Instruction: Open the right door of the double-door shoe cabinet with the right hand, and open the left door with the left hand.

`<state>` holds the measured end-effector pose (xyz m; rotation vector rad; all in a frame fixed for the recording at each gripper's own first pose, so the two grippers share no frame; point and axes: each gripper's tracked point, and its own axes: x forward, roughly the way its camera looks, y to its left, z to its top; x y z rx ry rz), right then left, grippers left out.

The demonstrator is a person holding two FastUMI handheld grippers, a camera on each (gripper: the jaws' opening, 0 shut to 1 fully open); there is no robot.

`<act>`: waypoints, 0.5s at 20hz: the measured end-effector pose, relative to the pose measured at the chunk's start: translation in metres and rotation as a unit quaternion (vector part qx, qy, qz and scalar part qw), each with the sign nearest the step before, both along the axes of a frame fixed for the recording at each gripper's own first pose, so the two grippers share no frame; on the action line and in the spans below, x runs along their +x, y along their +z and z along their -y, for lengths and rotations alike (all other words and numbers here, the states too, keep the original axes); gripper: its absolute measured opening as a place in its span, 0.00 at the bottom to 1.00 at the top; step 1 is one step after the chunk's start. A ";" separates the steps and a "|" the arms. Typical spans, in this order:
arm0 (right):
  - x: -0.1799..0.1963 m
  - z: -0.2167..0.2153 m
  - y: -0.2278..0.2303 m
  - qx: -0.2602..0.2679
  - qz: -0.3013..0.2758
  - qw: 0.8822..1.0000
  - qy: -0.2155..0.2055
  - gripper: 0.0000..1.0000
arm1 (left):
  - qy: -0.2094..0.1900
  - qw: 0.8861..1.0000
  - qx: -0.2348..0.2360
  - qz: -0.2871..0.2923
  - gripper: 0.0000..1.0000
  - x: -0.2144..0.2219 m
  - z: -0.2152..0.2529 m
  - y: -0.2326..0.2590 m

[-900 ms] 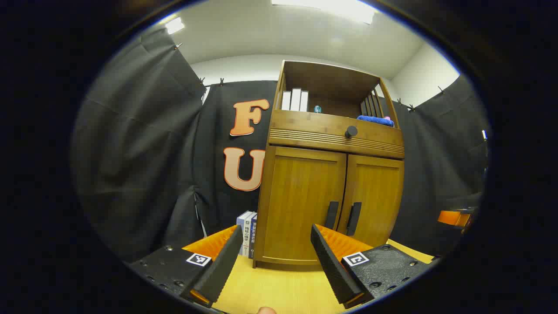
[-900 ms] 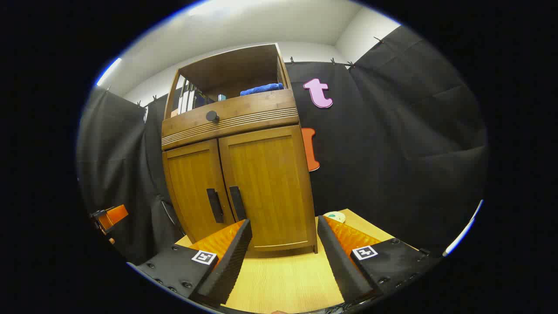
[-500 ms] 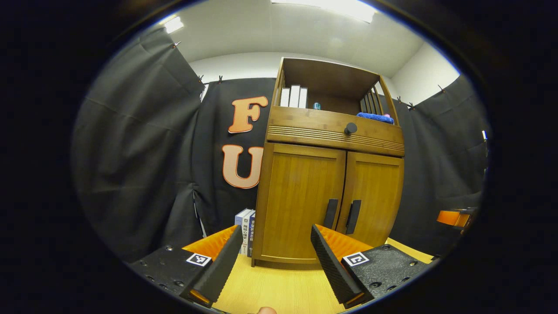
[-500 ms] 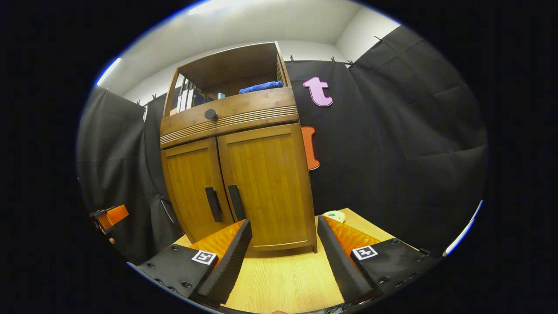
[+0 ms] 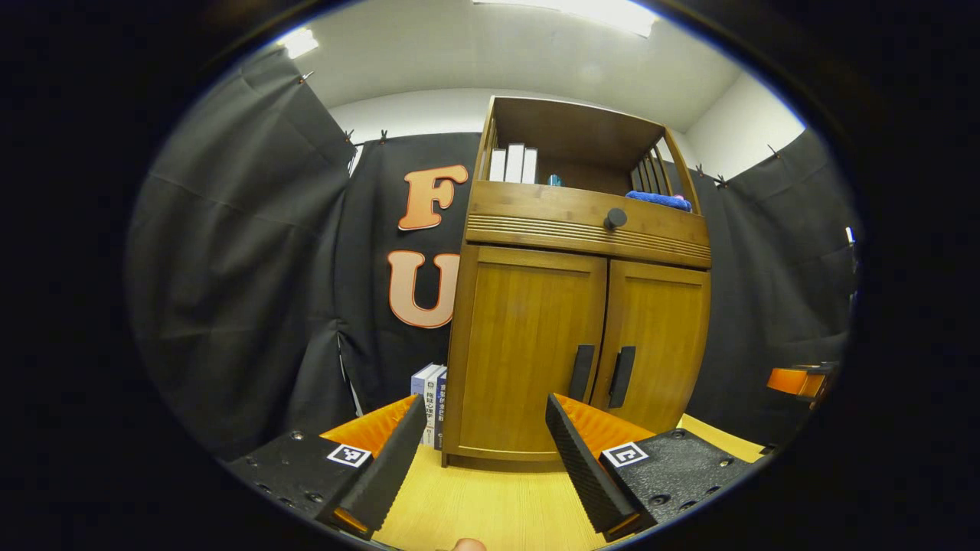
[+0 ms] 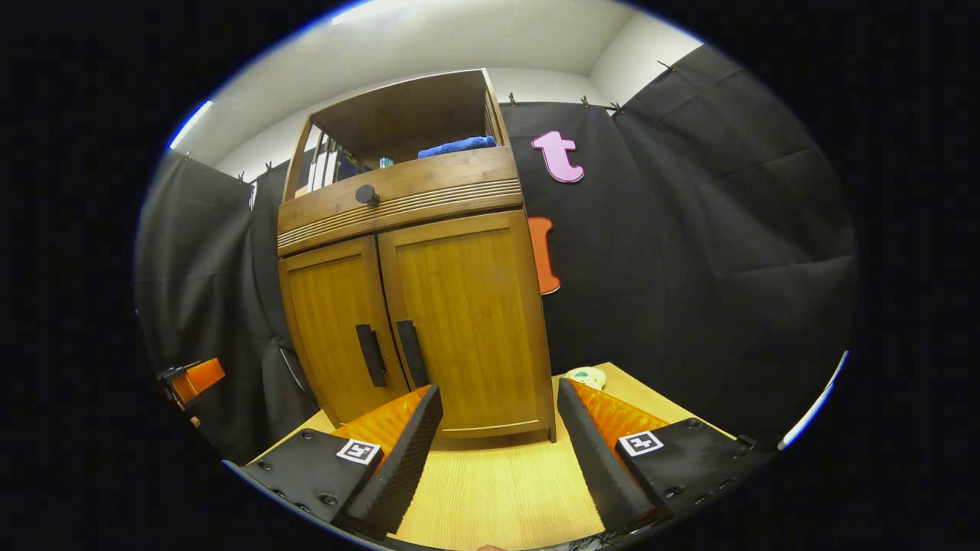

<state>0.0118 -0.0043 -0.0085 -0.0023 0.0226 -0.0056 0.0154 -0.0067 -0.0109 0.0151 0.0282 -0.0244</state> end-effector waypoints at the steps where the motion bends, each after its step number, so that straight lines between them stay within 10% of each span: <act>1: 0.001 0.001 0.001 0.000 0.001 1.000 -0.001 0.98 | -0.001 1.000 0.002 0.001 0.95 0.000 0.000 0.000; 10: 0.017 0.006 -0.006 -0.003 0.000 1.000 -0.011 0.98 | -0.004 1.000 0.010 -0.001 0.95 0.006 0.003 -0.003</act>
